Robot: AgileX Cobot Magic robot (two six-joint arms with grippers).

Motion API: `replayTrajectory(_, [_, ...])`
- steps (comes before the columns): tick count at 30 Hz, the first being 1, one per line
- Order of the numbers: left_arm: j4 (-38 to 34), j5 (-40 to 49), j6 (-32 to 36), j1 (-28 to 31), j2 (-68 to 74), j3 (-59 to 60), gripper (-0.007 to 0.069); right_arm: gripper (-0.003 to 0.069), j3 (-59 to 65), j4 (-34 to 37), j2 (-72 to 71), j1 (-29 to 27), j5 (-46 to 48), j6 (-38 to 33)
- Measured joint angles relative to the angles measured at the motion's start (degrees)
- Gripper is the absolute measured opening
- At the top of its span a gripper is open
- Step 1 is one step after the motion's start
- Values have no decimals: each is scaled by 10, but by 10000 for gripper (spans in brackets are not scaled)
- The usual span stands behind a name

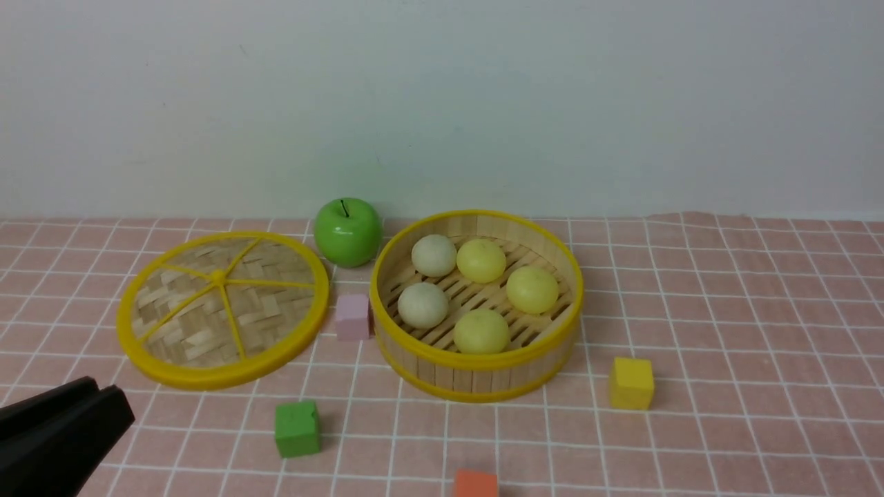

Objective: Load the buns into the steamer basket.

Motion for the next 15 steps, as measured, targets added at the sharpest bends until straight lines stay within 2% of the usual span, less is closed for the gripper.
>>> replayTrajectory(15, [0,0,0,0,1,0,201,0,1,10,-32,0,5,0])
